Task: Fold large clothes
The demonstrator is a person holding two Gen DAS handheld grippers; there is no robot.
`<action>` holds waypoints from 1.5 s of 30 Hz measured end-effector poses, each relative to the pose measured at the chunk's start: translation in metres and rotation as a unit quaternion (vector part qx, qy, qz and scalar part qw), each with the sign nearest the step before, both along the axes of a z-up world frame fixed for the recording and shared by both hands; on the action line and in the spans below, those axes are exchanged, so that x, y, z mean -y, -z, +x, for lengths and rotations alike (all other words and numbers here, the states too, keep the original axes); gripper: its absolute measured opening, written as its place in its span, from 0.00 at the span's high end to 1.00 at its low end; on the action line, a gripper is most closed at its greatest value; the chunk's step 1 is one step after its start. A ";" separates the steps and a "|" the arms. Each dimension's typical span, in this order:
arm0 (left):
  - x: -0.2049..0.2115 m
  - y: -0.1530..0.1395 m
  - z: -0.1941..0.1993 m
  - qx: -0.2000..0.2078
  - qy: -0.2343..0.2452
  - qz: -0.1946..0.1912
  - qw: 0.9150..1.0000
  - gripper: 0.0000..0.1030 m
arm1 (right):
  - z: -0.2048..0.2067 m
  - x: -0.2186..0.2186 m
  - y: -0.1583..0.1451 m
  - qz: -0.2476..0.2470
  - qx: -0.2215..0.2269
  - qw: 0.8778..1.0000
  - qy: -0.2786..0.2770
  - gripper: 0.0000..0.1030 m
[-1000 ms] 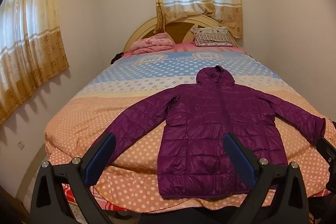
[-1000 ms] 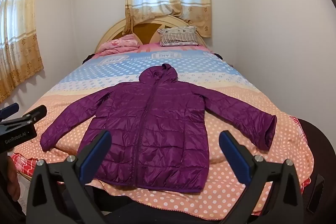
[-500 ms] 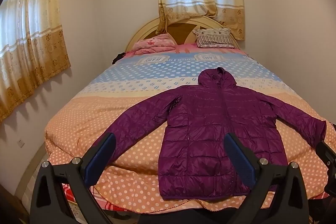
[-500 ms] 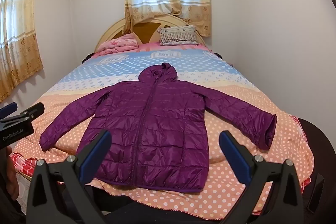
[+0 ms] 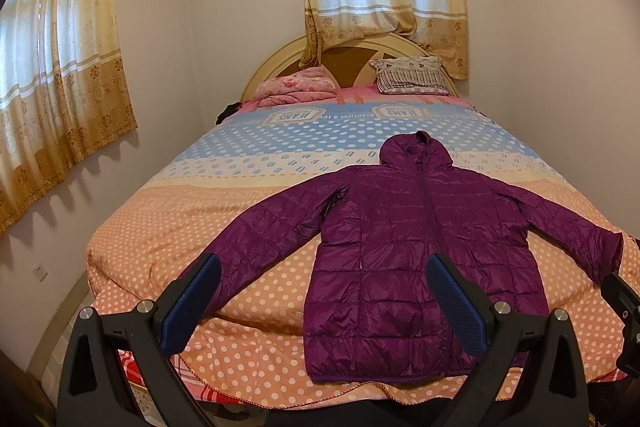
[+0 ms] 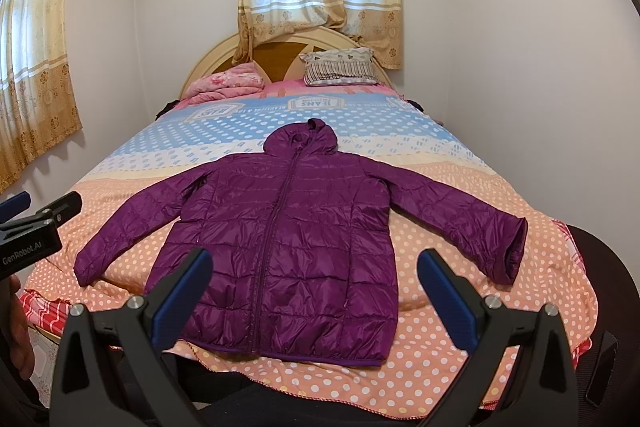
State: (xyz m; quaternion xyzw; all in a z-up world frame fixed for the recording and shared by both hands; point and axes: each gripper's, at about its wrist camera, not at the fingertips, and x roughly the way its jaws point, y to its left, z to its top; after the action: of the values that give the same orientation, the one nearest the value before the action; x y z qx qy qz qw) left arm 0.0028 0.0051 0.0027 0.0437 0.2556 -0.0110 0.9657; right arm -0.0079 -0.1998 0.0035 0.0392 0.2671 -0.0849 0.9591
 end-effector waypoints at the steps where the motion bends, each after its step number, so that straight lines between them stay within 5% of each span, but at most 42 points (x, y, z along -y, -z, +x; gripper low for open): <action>1: 0.000 0.000 0.000 0.000 0.000 0.000 1.000 0.01 | 0.000 0.000 0.000 0.000 0.000 1.000 0.000 0.00; 45: -0.001 -0.001 -0.001 0.003 0.000 -0.001 1.000 0.01 | 0.002 0.001 0.003 0.001 -0.005 1.000 -0.001 0.00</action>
State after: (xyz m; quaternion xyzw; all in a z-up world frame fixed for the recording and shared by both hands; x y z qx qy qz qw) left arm 0.0019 0.0058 0.0040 0.0431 0.2524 -0.0115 0.9666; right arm -0.0054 -0.2012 0.0003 0.0394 0.2723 -0.0843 0.9577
